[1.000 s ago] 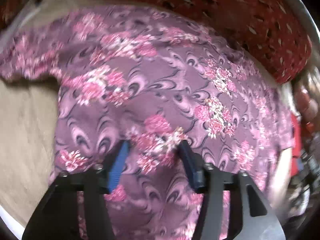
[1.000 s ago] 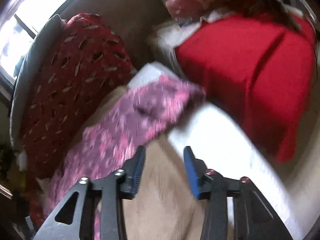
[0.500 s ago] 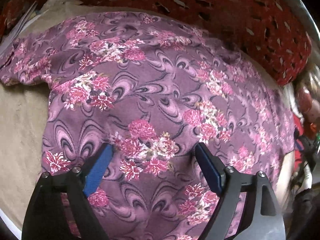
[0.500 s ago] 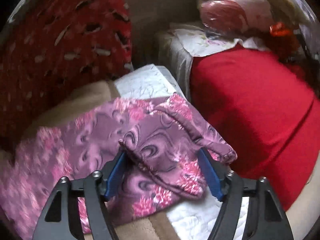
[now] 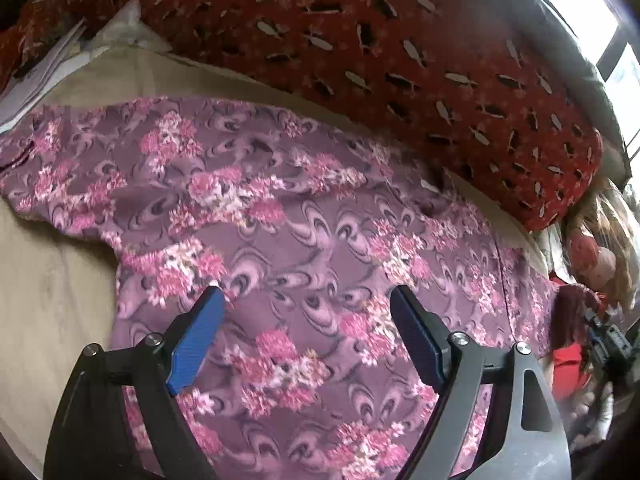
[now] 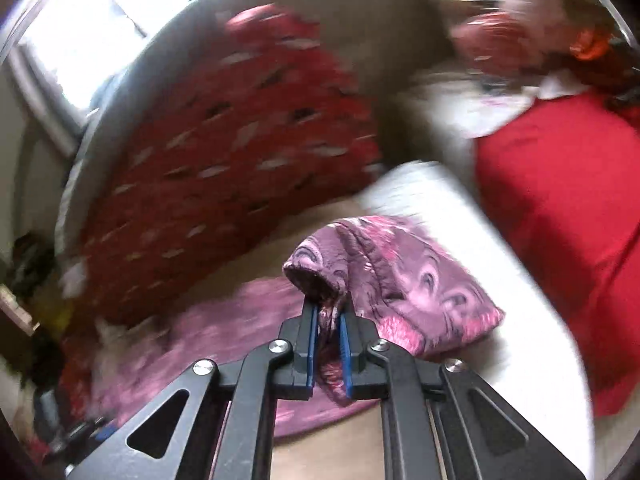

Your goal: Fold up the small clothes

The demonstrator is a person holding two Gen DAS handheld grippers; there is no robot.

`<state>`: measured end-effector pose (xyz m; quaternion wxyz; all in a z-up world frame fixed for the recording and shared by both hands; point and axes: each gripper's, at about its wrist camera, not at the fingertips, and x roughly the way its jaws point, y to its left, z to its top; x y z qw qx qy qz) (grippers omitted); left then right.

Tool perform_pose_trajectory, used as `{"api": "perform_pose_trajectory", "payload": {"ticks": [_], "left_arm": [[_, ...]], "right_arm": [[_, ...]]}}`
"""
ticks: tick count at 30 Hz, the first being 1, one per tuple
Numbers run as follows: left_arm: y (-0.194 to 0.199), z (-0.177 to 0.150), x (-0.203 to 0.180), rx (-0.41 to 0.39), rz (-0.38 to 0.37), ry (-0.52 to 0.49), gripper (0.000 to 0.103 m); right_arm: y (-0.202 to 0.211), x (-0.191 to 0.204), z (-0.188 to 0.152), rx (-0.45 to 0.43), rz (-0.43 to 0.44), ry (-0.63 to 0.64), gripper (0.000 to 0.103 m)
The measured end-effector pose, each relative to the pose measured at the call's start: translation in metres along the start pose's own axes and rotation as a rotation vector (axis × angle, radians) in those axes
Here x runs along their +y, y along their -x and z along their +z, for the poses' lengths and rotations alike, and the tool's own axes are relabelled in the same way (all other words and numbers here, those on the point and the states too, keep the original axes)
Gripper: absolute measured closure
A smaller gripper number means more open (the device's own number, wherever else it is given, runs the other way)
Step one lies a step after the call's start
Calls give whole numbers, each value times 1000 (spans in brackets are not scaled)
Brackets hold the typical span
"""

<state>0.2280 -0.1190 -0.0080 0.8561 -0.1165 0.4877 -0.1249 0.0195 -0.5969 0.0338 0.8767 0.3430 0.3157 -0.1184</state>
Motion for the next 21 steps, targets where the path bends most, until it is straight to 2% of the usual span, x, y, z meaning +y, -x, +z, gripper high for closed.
{"api": "perform_pose_trajectory", "payload": {"ticks": [2, 5, 10, 17, 18, 19, 21], "left_arm": [[-2, -3, 9, 0, -15, 5, 19], [-13, 1, 20, 56, -69, 25, 19], [-10, 10, 34, 22, -59, 52, 19], [-7, 22, 67, 22, -134, 154, 19], [-5, 22, 71, 19, -142, 163, 19], [-4, 23, 74, 15, -148, 172, 19], [-3, 24, 77, 11, -167, 187, 19]], "right_arm": [[-9, 23, -6, 24, 52, 11, 94], [-27, 68, -22, 71, 140, 34, 94], [-67, 149, -55, 155, 283, 66, 94], [-122, 251, -108, 274, 465, 93, 94], [-127, 260, -114, 283, 478, 92, 94], [-136, 270, -124, 301, 490, 86, 88], [-156, 284, -143, 359, 462, 83, 84]]}}
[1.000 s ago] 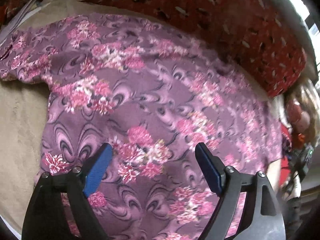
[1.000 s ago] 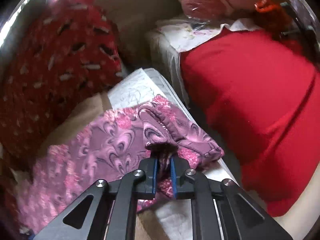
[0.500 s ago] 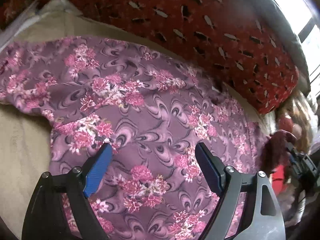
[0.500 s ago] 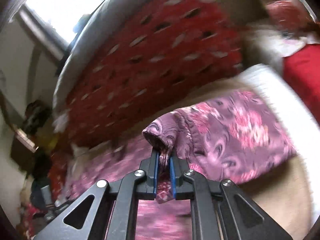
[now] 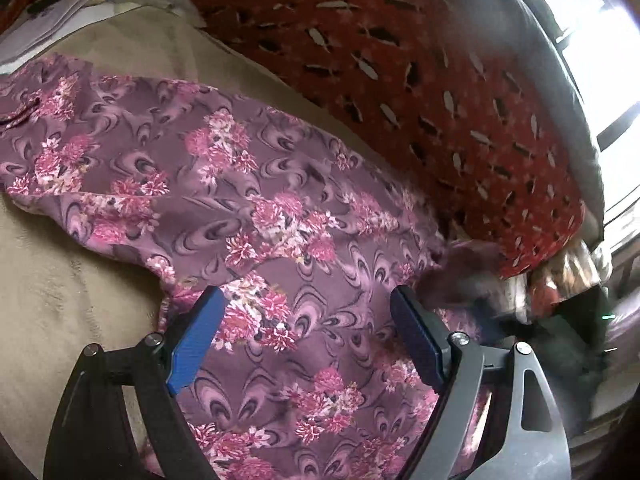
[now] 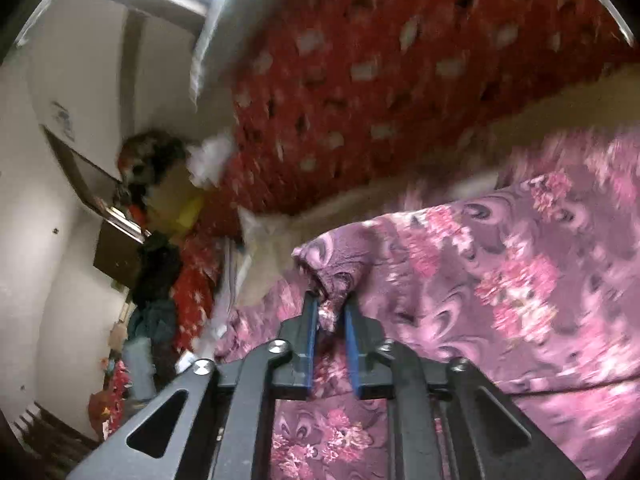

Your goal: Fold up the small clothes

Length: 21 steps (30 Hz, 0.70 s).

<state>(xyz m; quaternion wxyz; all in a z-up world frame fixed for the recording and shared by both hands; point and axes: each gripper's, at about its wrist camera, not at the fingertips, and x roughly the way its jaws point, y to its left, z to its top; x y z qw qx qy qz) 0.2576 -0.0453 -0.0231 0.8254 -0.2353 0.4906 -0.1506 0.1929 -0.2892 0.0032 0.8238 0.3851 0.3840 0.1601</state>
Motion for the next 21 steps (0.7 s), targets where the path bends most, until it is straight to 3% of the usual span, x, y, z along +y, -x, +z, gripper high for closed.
{"api": "perform_pose_trajectory", "payload": {"ticks": [4, 5, 6, 10, 13, 15, 17, 18, 19, 20, 21], "left_arm": [[-8, -2, -6, 31, -33, -12, 19], [-14, -3, -10, 53, -39, -22, 19], [-20, -5, -14, 75, -48, -30, 19], [-52, -17, -38, 171, -56, -67, 19], [-64, -25, -62, 129, 19, -109, 18], [-67, -28, -70, 103, 9, -92, 20], [-73, -31, -77, 86, -22, -74, 60], [-76, -31, -81, 86, -14, -84, 69], [-79, -32, -83, 76, -5, -100, 88], [-80, -33, -85, 60, 10, -115, 98], [-78, -31, -84, 51, 16, -116, 98]], "right_arm": [[-51, -9, -30, 238, -124, -29, 83], [-49, -9, -35, 246, -126, -20, 83], [-35, -8, -40, 220, -124, 13, 83], [28, -19, -46, 77, -181, 69, 65], [78, -44, -42, -10, -218, 22, 64], [105, -62, -43, -51, -232, -20, 64], [128, -77, -44, -89, -256, -58, 63], [137, -83, -45, -100, -265, -70, 63], [146, -91, -46, -113, -280, -80, 63], [153, -96, -46, -124, -296, -85, 63], [157, -98, -45, -137, -311, -90, 63]]}}
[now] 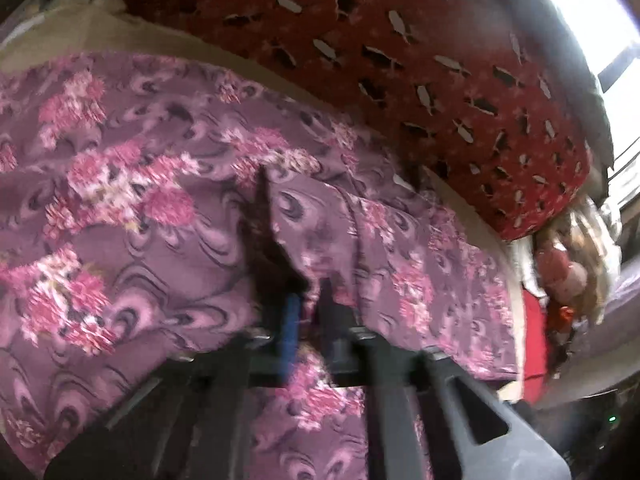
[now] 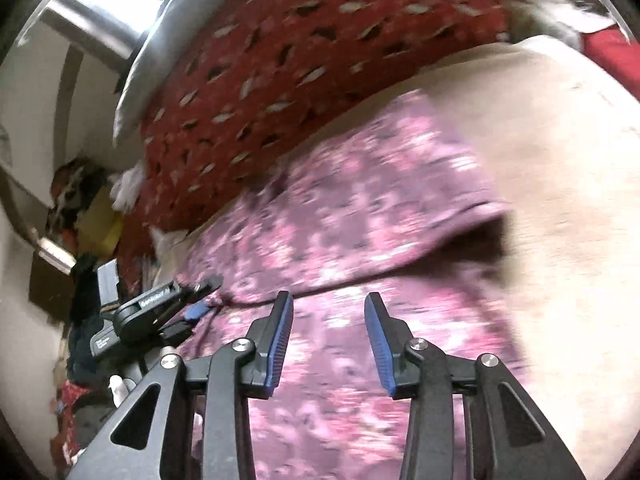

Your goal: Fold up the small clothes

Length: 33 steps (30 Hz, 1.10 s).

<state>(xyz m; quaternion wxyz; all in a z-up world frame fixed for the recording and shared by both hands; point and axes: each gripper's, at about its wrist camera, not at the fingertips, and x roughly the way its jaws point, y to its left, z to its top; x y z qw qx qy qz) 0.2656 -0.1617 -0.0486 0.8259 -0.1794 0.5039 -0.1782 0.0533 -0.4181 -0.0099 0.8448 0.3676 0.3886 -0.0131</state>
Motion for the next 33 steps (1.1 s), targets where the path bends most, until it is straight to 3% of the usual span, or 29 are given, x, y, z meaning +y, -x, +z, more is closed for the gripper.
{"api": "perform_pose_trajectory", "payload": {"ticks": [4, 7, 12, 13, 14, 15, 19, 20, 22, 24, 25, 27, 29, 32, 33], "left_arm": [[29, 14, 19, -85, -48, 70, 98], [37, 20, 31, -105, -11, 88, 98], [28, 20, 38, -62, 17, 100, 98], [28, 19, 38, -59, 22, 90, 98], [29, 20, 38, -56, 27, 83, 98], [28, 21, 37, -54, 24, 85, 98], [28, 21, 47, -54, 43, 120, 97], [27, 22, 51, -47, 47, 137, 97], [29, 23, 58, -38, 33, 169, 97], [38, 26, 65, -63, 40, 197, 98], [45, 28, 68, -86, 43, 209, 98], [59, 30, 71, -123, 3, 230, 97], [63, 30, 67, -132, -26, 213, 86], [50, 25, 52, -107, -17, 153, 64], [42, 23, 48, -85, -1, 136, 63]], "right_arm": [[24, -28, 14, -103, -60, -44, 61], [32, -53, 27, -170, -89, -117, 59], [6, -78, 39, -156, -88, -218, 59], [-7, -79, 40, -111, -46, -229, 70], [-13, -76, 40, -81, -18, -215, 94], [-15, -67, 41, -78, -12, -171, 93], [8, -57, 37, -234, 7, -109, 93], [2, -62, 34, -203, -11, -115, 90], [-26, -76, 25, -7, -117, -125, 88], [-14, -76, 23, -50, -108, -120, 83], [-1, -72, 26, -96, -148, -125, 82], [17, -65, 27, -178, -127, -127, 80], [27, -54, 30, -234, -85, -101, 77], [18, -35, 36, -216, -52, -35, 76], [9, -31, 35, -204, -52, -17, 75]]}}
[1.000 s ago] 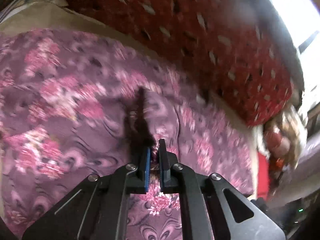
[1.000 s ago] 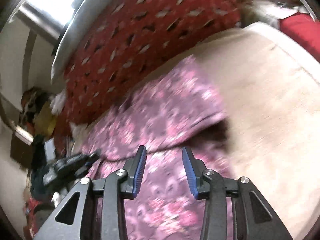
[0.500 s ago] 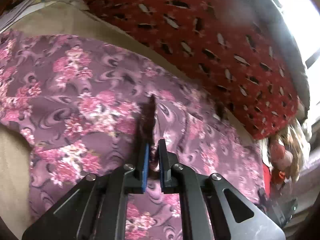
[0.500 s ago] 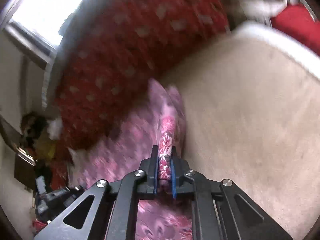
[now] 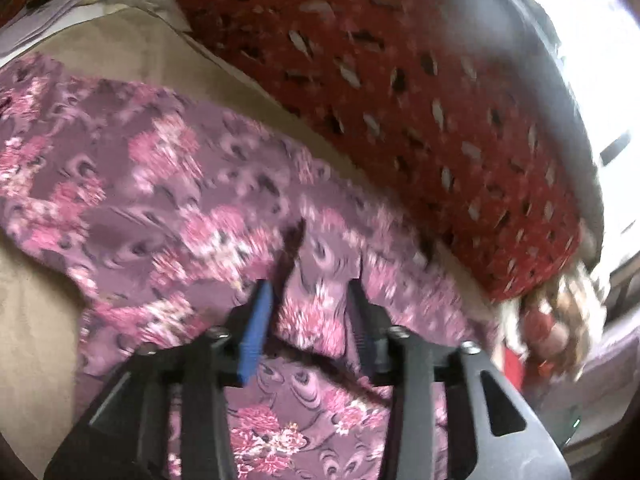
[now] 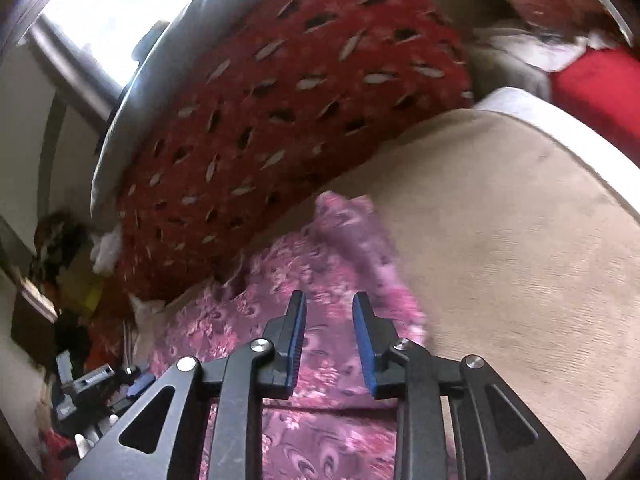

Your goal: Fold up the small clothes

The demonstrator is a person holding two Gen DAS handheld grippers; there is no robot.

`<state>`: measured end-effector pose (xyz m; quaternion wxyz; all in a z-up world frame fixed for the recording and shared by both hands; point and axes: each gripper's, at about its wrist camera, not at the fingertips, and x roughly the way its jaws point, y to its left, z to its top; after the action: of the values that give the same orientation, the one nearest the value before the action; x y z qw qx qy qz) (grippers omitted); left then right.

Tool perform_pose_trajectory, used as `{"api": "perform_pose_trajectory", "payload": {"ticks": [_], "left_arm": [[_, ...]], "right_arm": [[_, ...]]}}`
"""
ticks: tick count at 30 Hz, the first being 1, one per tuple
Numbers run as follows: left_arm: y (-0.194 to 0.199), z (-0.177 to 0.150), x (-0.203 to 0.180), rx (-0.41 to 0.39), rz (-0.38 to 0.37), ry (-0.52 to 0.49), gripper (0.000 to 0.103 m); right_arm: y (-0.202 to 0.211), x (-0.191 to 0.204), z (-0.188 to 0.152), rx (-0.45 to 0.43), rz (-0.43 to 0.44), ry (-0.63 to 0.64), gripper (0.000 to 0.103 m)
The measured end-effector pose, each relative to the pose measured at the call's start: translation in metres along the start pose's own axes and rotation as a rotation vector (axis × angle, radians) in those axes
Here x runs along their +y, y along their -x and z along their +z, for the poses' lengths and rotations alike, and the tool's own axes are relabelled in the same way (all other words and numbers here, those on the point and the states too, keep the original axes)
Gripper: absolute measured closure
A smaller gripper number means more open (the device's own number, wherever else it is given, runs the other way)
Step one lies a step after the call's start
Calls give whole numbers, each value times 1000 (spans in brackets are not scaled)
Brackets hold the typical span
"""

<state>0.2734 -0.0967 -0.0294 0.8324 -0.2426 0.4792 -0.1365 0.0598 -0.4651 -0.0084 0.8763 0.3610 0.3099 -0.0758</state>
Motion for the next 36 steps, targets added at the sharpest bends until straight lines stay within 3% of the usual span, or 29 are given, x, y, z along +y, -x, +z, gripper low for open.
{"api": "perform_pose_trajectory", "payload": {"ticks": [2, 4, 6, 7, 11, 16, 19, 21, 22, 24, 28, 31, 32, 36], "left_arm": [[-22, -7, -3, 71, 61, -30, 63], [-35, -12, -2, 92, 99, -52, 63], [-31, -10, -2, 84, 83, -39, 63], [-30, -8, 1, 87, 63, -21, 63], [-18, -1, 19, 94, 15, 65, 63], [32, 17, 42, -21, 25, 126, 61], [68, 28, 77, -89, 26, 195, 50], [90, 36, 107, -126, 53, 233, 48], [98, 42, 121, -134, 72, 243, 46], [111, 58, 156, -146, 148, 265, 45], [137, 85, 222, -169, 290, 342, 45], [141, 99, 260, -142, 291, 416, 45], [140, 105, 272, -119, 274, 437, 40], [120, 116, 295, -34, 255, 484, 36]], "right_arm": [[-22, 2, -7, 52, -18, 22, 63], [-55, -1, -24, 172, -131, 41, 64], [-49, 11, -28, 107, -163, 87, 61], [-49, 22, -29, 115, -162, 101, 61], [-60, 64, -38, 140, -55, 162, 61], [-101, 128, -67, 219, 48, 257, 61], [-125, 161, -84, 254, 113, 277, 61], [-144, 179, -104, 279, 109, 335, 53], [-145, 183, -114, 244, 95, 389, 48], [-143, 195, -127, 191, 61, 492, 42], [-145, 204, -130, 193, 36, 549, 33], [-147, 205, -130, 193, 47, 546, 31], [-150, 206, -130, 193, 49, 544, 31], [-150, 204, -128, 193, 47, 548, 30]]}}
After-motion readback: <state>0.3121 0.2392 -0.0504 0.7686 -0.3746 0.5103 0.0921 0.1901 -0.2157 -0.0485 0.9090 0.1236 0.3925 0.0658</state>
